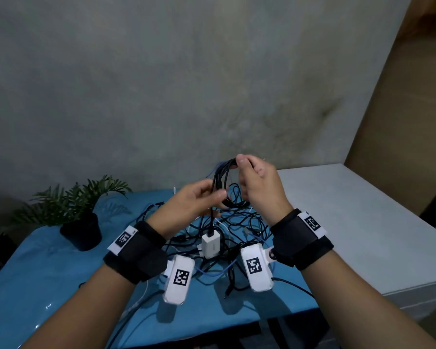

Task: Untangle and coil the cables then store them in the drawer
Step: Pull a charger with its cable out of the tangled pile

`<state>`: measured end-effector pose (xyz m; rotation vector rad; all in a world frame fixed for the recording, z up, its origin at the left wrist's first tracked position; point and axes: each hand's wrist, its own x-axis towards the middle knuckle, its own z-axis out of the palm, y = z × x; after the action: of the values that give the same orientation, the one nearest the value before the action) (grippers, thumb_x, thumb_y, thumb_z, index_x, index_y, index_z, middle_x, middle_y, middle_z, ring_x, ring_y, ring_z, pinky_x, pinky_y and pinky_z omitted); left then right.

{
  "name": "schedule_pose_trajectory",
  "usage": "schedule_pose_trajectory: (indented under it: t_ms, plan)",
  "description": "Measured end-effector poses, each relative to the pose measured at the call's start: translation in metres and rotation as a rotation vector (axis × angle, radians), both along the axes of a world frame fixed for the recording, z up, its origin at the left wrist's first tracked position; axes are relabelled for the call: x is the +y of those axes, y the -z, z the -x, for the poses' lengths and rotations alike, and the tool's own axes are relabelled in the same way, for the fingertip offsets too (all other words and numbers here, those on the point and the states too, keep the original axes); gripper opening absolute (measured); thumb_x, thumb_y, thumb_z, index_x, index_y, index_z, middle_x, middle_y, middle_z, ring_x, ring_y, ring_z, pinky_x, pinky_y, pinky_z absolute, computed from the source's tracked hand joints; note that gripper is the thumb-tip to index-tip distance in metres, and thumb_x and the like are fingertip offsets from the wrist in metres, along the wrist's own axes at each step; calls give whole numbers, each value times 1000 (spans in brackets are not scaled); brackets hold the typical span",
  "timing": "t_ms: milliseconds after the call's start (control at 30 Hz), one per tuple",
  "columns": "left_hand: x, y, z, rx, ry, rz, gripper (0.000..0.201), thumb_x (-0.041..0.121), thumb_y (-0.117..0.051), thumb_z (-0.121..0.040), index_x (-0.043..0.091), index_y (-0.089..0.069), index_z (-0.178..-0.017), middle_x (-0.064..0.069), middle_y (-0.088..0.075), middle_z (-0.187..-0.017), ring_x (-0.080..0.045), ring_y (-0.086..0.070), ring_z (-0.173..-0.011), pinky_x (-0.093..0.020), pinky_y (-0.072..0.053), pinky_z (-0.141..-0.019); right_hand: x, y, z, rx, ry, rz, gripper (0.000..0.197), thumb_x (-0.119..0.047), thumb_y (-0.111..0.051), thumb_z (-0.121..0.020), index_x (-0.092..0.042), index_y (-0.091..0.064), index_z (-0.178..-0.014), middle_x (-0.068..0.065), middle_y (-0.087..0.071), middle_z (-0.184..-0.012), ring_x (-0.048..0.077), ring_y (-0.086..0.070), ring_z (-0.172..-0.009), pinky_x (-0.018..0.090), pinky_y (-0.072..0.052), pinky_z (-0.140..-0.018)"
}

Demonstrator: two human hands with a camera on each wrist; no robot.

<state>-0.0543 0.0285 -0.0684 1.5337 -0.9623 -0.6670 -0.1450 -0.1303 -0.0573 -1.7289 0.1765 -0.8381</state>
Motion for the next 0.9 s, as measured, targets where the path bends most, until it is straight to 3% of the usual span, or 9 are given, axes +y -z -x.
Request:
schedule_pose_trajectory:
  t_ms: [100, 200, 267, 400, 500, 567, 633, 733, 900]
  plan:
    - [8, 13, -7, -212, 89, -203, 17, 17, -66, -98, 8, -72, -111, -2, -76, -108, -20, -70, -106, -25, -52, -95, -2, -3, -1, 0, -12, -60, 30, -33, -48, -107, -20, -63, -85, -11, -32, -54, 9, -26, -46, 25, -22, -46]
    - [14, 16, -15, -374, 74, -354, 10, 18, -65, -99, 18, -75, -100, 11, -74, -88, -7, -67, -83, -21, -50, -81, -3, -3, -1, 13, -22, -63, 31, -32, -47, -108, -20, -62, -83, -12, -31, -54, 9, -25, -45, 25, -21, -45]
    - [19, 12, -21, -391, 37, -379, 11, 19, -64, -100, 20, -75, -96, 9, -74, -86, -4, -65, -76, -23, -51, -73, -6, 2, -1, 28, 19, -9, 32, -34, -47, -108, -25, -61, -81, -13, -32, -54, 8, -26, -46, 28, -23, -47]
    - [28, -3, -20, 51, -110, -43, 11, 9, -57, -101, 8, -68, -104, -11, -77, -97, -16, -72, -85, -26, -60, -66, -15, 14, -1, 79, 158, 137, 32, -38, -46, -107, -29, -62, -80, -16, -42, -49, 3, -37, -47, 30, -34, -55]
    - [22, -15, -14, 333, -234, 279, 13, 8, -55, -99, 11, -67, -103, -7, -76, -91, -15, -74, -81, -26, -62, -66, 0, 20, 0, 123, 181, 206, 35, -31, -46, -108, -25, -61, -77, -22, -53, -54, -4, -49, -55, 14, -33, -54]
    - [14, -17, -9, 393, -269, 385, 13, 8, -55, -100, 12, -67, -103, -3, -75, -88, -14, -73, -82, -24, -60, -66, 12, 27, -4, 105, 160, 198, 40, -28, -47, -108, -26, -51, -68, -18, -50, -52, -1, -46, -53, 16, -31, -53]
    - [6, -16, -3, 352, -308, 407, 11, 8, -58, -99, 12, -68, -103, -4, -74, -90, -14, -73, -85, -23, -58, -71, 16, 33, -10, 87, 153, 141, 43, -29, -47, -108, -14, -48, -68, -8, -43, -56, 5, -39, -55, 28, -31, -53]
    - [-2, -10, 5, 200, -343, 425, 15, 1, -67, -91, 11, -70, -102, -7, -72, -91, -15, -69, -86, -22, -56, -77, 17, 32, -15, 90, 141, 9, 47, -34, -46, -108, 5, -52, -82, 10, -46, -65, 18, -45, -58, 31, -31, -53]
    - [-6, 1, 14, -180, -318, 383, 29, 5, -74, -89, 21, -67, -112, -5, -70, -111, -13, -66, -102, -29, -54, -92, 18, 26, -17, 76, 179, -78, 41, -31, -47, -107, -7, -55, -75, 4, -49, -65, 11, -46, -59, 29, -36, -55]
